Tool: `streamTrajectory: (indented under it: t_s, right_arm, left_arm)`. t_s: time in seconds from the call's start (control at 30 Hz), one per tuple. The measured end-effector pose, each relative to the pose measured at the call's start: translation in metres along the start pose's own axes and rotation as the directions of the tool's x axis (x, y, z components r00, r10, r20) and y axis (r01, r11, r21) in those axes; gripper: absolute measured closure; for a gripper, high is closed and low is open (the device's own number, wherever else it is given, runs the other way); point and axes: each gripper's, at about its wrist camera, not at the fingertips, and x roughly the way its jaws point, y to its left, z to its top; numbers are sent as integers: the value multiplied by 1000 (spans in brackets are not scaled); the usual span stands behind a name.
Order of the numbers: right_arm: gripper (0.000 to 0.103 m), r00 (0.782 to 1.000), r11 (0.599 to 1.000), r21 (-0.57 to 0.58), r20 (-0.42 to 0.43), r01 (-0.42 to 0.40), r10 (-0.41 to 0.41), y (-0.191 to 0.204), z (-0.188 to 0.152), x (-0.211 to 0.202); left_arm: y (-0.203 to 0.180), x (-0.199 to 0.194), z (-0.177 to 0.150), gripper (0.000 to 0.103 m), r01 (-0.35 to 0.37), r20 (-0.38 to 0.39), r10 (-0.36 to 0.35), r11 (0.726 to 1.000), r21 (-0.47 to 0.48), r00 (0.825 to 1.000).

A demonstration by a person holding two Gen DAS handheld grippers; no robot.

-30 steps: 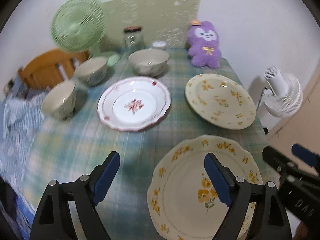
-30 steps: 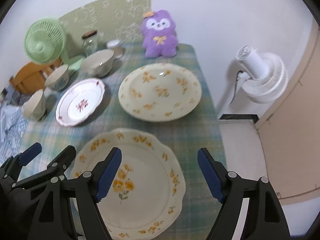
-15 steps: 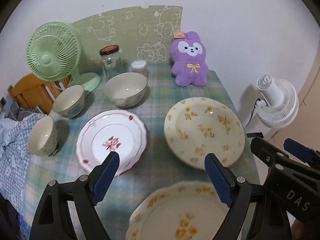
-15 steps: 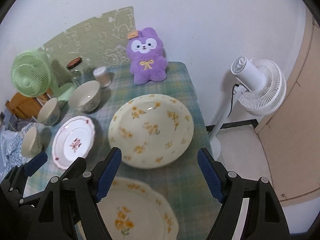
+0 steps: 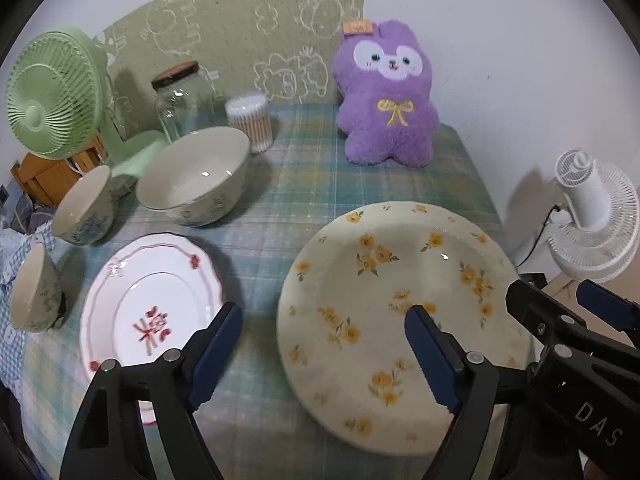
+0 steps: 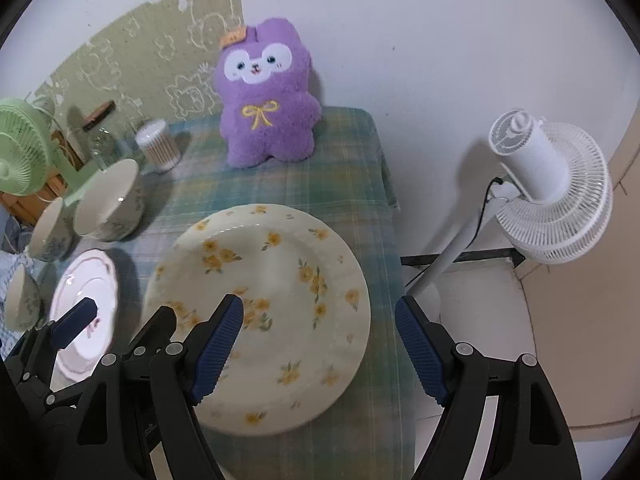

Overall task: Organize plates and bowls
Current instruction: 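Close both grippers on the rim of the dotted-rim yellow plate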

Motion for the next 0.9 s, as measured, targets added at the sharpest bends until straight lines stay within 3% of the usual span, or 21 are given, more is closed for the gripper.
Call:
streamTrajectory:
  t_s: [0.37, 0.5, 0.9]
  right_arm:
    - [24, 998, 1000, 0, -65, 0, 0, -6, 6, 54]
    - [30, 997, 1000, -8, -83, -1, 1, -4, 8, 63]
    - [33, 993, 998, -13, -98, 64, -65, 4, 11, 71]
  left_arm:
    - [-8, 46, 3, 29, -63, -54, 64, 998, 14, 997]
    - [-10, 51, 2, 32, -89, -58, 90, 996, 29, 994]
    - [-9, 61, 6, 37, -100, -89, 101, 995, 22, 991]
